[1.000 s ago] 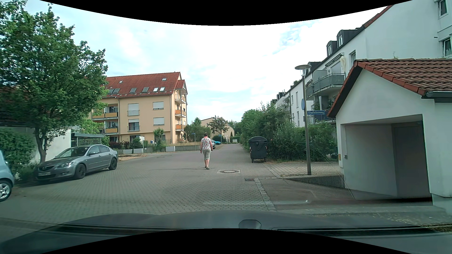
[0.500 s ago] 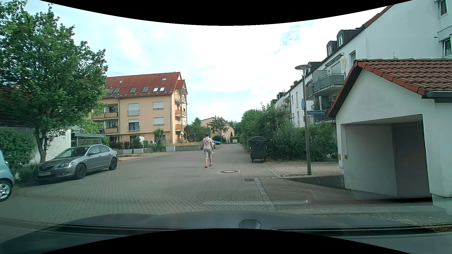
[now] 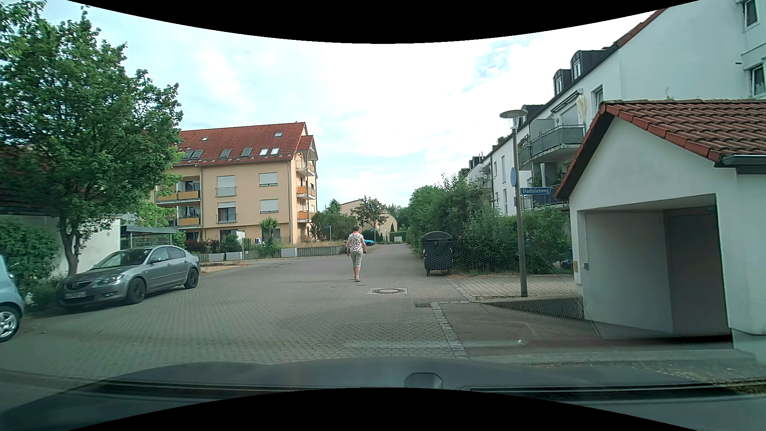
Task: Follow the waypoints while adhering to traffic rules and regulations
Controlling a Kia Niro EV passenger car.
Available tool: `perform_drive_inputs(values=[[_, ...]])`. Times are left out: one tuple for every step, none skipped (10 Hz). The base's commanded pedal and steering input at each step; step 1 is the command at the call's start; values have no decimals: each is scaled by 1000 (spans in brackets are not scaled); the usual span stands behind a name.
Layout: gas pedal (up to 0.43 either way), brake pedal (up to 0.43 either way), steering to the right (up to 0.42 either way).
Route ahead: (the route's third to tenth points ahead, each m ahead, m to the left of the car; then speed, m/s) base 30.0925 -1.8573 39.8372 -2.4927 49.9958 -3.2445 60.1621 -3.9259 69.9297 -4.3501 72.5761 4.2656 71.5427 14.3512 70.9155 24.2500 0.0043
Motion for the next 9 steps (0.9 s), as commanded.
perform_drive_inputs(values=[[0, 226, -99], [0, 226, -100], [0, 226, -101], [0, 232, -103], [0, 226, -104], [0, 232, -104], [0, 232, -104], [0, 232, -104], [0, 232, -104]])
